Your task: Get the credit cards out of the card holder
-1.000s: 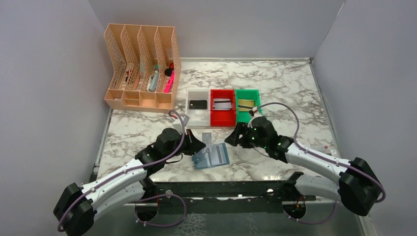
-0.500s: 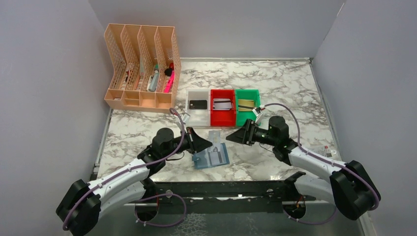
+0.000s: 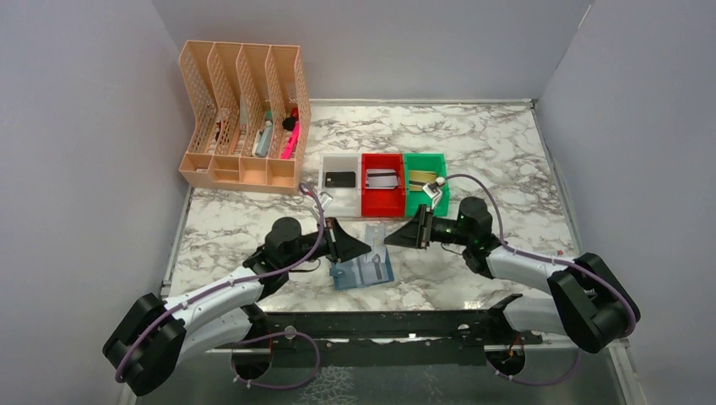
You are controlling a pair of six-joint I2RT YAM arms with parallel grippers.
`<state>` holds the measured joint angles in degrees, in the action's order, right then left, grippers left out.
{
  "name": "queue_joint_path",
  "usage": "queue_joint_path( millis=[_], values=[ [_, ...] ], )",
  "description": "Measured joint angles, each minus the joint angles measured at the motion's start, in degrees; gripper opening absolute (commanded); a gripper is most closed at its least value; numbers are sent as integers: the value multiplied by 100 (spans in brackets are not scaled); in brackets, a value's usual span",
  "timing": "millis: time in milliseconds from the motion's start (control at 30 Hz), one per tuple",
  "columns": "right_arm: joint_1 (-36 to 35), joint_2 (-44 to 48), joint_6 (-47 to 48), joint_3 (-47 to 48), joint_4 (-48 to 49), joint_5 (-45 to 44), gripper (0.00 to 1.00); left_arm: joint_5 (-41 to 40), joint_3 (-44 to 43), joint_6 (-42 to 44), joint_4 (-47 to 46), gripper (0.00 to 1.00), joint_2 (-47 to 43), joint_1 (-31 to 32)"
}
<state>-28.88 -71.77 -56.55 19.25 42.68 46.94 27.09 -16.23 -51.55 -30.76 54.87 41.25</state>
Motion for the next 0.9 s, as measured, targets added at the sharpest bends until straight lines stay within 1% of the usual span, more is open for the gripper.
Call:
queue_joint_path(
  millis=[333, 567, 700, 900],
  values=[
    [0, -275, -256, 11, 525, 330, 38, 140, 0, -96, -308, 0, 68, 0],
    [-42, -282, -387, 13, 872, 560, 30, 153, 48, -275, -612, 0, 72, 0],
    [-42, -282, -400, 20, 911, 651, 29, 151, 262, -509, -1036, 0, 144, 0],
    [-44, -282, -452, 52, 968, 706, 29, 155, 345, -678, -1300, 0, 293, 0]
  ],
)
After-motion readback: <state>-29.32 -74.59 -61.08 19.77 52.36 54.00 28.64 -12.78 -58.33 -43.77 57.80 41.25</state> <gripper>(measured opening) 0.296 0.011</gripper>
